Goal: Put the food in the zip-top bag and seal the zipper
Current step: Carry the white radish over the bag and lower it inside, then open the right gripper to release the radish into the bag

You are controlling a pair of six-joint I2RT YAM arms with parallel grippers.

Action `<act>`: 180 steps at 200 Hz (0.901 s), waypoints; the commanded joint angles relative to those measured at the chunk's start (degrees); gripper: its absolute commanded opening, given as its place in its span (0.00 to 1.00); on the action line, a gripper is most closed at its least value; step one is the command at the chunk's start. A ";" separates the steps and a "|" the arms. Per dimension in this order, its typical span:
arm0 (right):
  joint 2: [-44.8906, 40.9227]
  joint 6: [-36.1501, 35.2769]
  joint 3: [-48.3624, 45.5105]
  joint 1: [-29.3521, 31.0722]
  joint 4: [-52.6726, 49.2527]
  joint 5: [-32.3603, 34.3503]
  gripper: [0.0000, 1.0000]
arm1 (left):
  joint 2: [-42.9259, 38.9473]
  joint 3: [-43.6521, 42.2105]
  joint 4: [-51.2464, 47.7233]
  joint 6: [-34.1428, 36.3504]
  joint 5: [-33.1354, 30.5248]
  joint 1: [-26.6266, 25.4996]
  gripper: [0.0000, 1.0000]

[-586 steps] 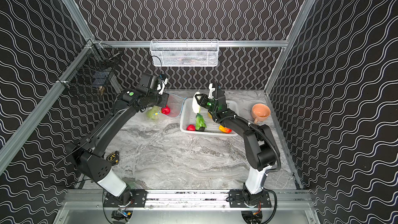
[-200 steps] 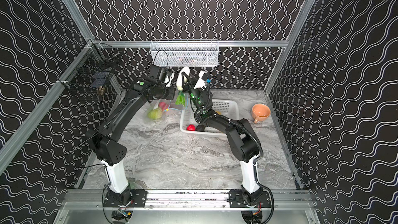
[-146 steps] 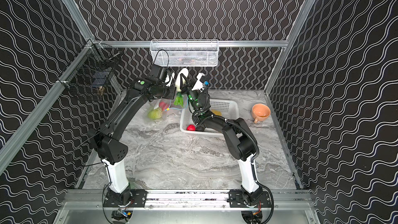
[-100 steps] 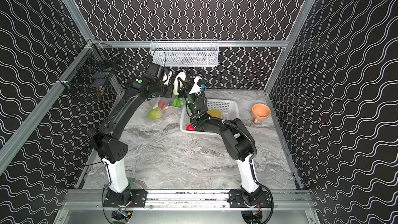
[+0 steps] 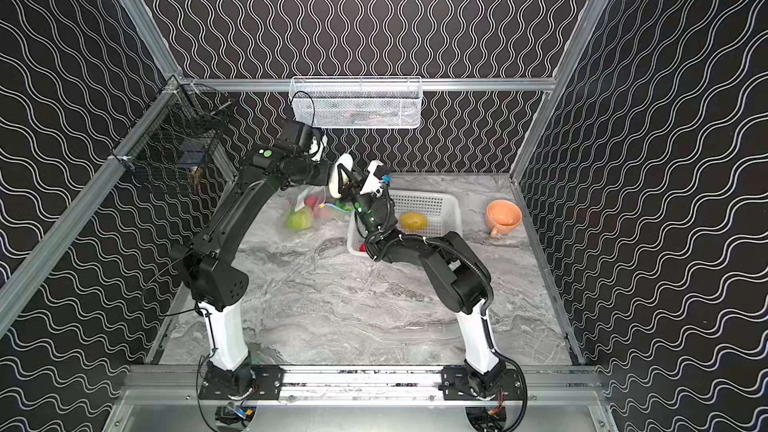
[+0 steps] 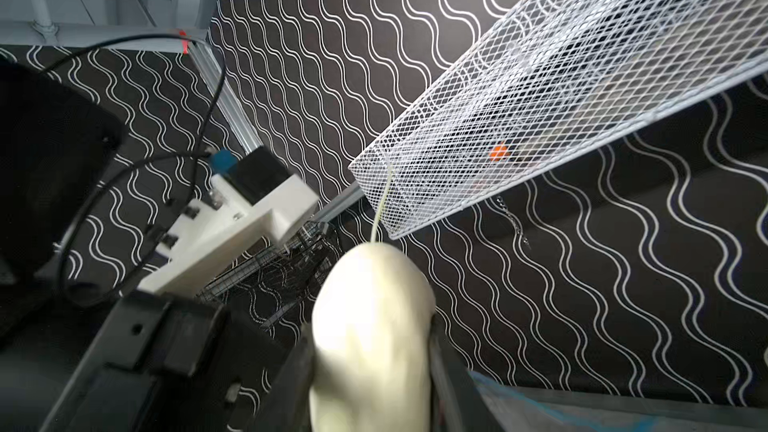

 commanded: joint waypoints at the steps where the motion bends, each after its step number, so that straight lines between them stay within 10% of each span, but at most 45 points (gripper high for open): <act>1: -0.08 -0.71 -0.04 0.18 3.80 1.71 0.04 | -0.27 0.51 0.06 -0.89 0.56 0.09 0.00; 117: 3.69 -6.97 2.39 2.14 0.07 1.41 0.09 | -0.99 1.06 0.48 0.30 0.38 0.09 0.00; 180: 3.60 -9.33 3.24 2.14 -1.35 2.68 0.47 | -1.65 0.32 0.85 0.61 0.54 0.09 0.00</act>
